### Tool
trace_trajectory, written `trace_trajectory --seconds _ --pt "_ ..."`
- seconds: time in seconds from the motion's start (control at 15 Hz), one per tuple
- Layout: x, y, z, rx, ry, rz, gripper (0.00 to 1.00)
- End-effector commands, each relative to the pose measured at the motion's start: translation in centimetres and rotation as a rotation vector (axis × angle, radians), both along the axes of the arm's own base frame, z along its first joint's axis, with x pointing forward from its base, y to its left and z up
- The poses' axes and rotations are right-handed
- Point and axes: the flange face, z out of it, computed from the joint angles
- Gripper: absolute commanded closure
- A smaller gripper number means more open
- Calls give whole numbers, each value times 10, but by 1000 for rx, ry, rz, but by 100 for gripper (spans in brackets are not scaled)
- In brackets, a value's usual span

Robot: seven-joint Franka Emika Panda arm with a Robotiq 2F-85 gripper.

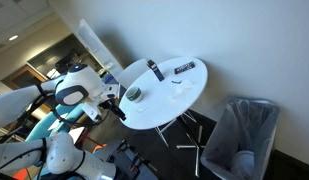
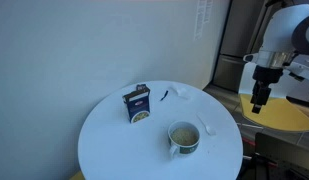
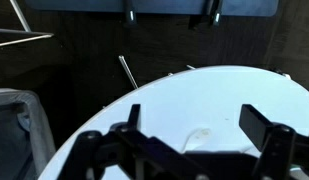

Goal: Put the plastic spoon in the mug

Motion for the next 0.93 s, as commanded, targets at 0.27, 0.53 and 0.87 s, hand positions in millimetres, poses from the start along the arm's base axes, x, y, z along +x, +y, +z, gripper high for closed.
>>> trace_trajectory --seconds 0.27,0.53,0.87 --pt "0 0 0 0 1 0 0" --pt "24 -11 -1 39 -3 -138 0" --pt "89 -20 -25 25 41 -402 0"
